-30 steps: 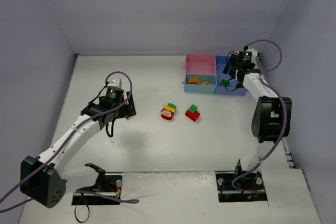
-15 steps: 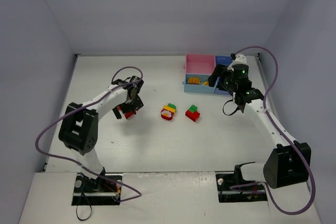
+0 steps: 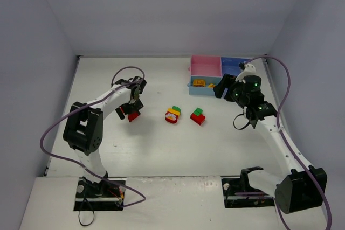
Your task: Sort the legos into containers by color
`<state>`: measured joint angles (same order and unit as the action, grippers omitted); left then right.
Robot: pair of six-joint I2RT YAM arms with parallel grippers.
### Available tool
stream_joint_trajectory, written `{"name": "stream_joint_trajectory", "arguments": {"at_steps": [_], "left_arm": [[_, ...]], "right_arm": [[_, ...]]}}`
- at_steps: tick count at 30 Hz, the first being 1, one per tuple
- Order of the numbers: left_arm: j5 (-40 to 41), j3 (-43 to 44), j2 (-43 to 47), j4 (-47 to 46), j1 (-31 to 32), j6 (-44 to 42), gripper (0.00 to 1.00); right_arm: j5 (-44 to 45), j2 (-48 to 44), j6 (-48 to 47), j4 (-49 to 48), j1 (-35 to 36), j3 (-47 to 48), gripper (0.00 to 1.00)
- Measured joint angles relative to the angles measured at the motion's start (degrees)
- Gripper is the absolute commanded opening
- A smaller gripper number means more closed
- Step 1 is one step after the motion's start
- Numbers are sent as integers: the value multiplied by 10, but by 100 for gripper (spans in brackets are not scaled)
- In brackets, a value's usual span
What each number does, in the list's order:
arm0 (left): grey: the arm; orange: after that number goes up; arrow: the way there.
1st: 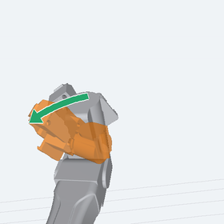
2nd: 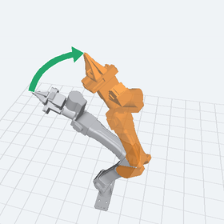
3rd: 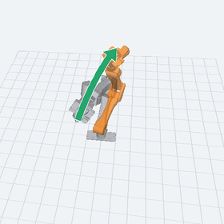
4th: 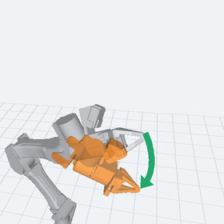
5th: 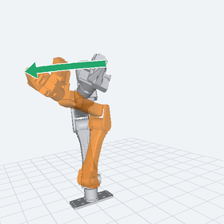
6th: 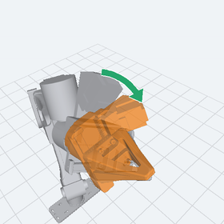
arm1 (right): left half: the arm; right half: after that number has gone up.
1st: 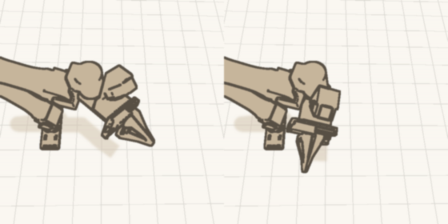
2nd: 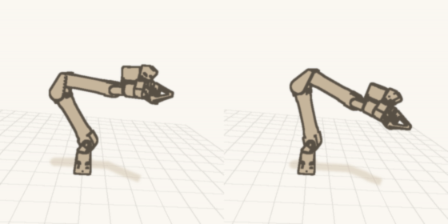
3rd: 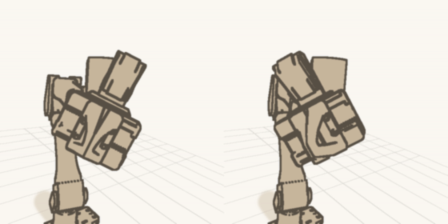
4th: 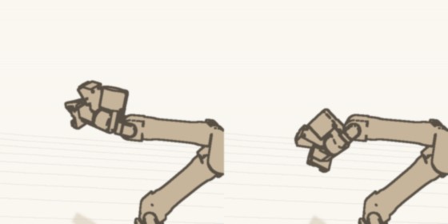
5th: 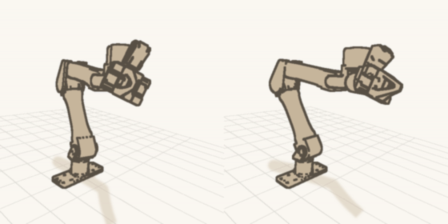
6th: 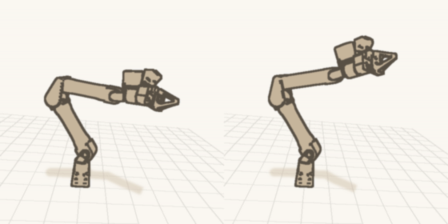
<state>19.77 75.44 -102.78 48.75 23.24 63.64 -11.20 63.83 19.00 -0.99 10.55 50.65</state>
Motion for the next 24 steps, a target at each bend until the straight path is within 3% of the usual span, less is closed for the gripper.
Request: {"name": "stream_joint_trajectory", "arguments": {"at_steps": [14,18,22,24], "left_arm": [[-3,36,-60,-50,-40,-23,58],[-7,36,-73,-62,-45,-29,47],[-15,35,-76,-75,-45,-34,28],[-16,35,-76,-79,-45,-35,26]], "right_arm": [[-41,-10,0,2,0,-28,69],[-48,-16,0,2,0,-33,69],[-53,-17,0,1,0,-39,69],[-56,-17,0,2,0,-44,69]]}}
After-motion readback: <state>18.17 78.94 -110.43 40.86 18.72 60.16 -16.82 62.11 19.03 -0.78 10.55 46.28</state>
